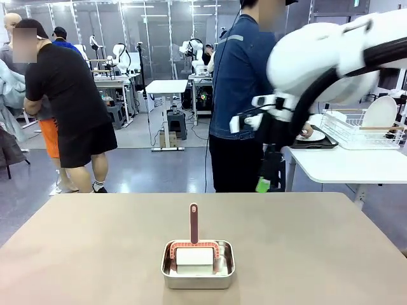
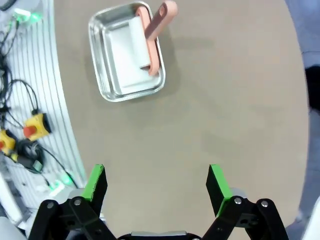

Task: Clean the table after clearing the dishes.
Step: When the right (or left) Handle tray is removed, use the right hand (or left hand) to clean the right (or left) side of the table with the Lint Roller.

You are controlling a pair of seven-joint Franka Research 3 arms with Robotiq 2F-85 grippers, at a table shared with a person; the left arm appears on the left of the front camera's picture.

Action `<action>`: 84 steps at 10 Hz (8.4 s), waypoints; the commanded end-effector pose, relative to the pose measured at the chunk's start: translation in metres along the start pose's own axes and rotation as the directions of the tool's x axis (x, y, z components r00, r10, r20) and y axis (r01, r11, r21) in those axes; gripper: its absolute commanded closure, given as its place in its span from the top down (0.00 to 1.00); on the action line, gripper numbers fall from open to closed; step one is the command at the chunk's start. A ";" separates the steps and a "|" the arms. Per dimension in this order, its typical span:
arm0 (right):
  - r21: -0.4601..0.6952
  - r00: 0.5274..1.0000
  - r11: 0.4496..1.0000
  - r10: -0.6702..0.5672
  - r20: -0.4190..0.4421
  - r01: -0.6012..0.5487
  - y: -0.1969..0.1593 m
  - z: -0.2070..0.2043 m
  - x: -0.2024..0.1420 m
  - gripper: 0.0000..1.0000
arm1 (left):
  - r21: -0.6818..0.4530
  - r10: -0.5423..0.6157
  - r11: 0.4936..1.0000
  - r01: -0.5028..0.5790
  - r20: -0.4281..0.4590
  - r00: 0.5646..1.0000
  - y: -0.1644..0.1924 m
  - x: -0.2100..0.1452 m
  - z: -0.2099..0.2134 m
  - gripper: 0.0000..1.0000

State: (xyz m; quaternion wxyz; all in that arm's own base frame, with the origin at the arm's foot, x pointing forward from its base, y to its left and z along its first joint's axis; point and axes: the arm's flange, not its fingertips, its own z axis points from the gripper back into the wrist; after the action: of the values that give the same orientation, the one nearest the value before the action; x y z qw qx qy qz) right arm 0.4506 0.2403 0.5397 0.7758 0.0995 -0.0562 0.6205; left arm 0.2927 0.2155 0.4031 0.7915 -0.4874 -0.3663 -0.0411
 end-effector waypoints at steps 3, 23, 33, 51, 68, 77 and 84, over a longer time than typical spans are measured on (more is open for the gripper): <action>-0.037 0.968 0.979 0.194 -0.158 -0.202 -0.019 -0.029 0.091 1.00 | 0.005 -0.001 1.000 0.001 0.002 1.000 0.000 0.000 0.002 1.00; 0.261 0.921 0.935 0.303 -0.244 -0.238 -0.010 -0.168 0.170 0.94 | 0.005 -0.001 1.000 0.001 0.002 1.000 0.000 0.000 0.002 1.00; 0.263 0.920 0.933 0.308 -0.242 -0.244 -0.015 -0.165 0.170 0.00 | 0.005 -0.001 1.000 0.001 0.002 1.000 0.000 0.000 0.002 1.00; 0.302 0.679 0.645 -0.734 -0.012 0.702 -0.036 -0.016 -0.101 0.00 | 0.005 -0.001 1.000 0.001 0.002 1.000 0.000 0.000 0.002 1.00; 0.684 0.211 0.180 -0.977 0.039 0.707 -0.152 -0.174 -0.172 0.21 | 0.005 -0.001 1.000 0.001 0.002 1.000 0.000 0.000 0.002 1.00; 0.646 0.071 0.086 -0.996 0.048 0.759 -0.155 -0.202 -0.295 0.21 | 0.005 -0.001 1.000 0.001 0.002 1.000 0.000 0.000 0.002 1.00; 0.486 0.079 0.087 -0.996 0.036 0.870 -0.163 -0.128 -0.430 0.21 | 0.005 -0.001 1.000 0.001 0.002 1.000 0.000 0.000 0.002 1.00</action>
State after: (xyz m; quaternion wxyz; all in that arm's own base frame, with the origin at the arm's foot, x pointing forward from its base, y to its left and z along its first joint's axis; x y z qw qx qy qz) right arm 0.5132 -0.1677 0.3170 0.9004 0.4296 -0.0263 -0.0636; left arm 0.2927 0.2156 0.4030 0.7915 -0.4875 -0.3663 -0.0409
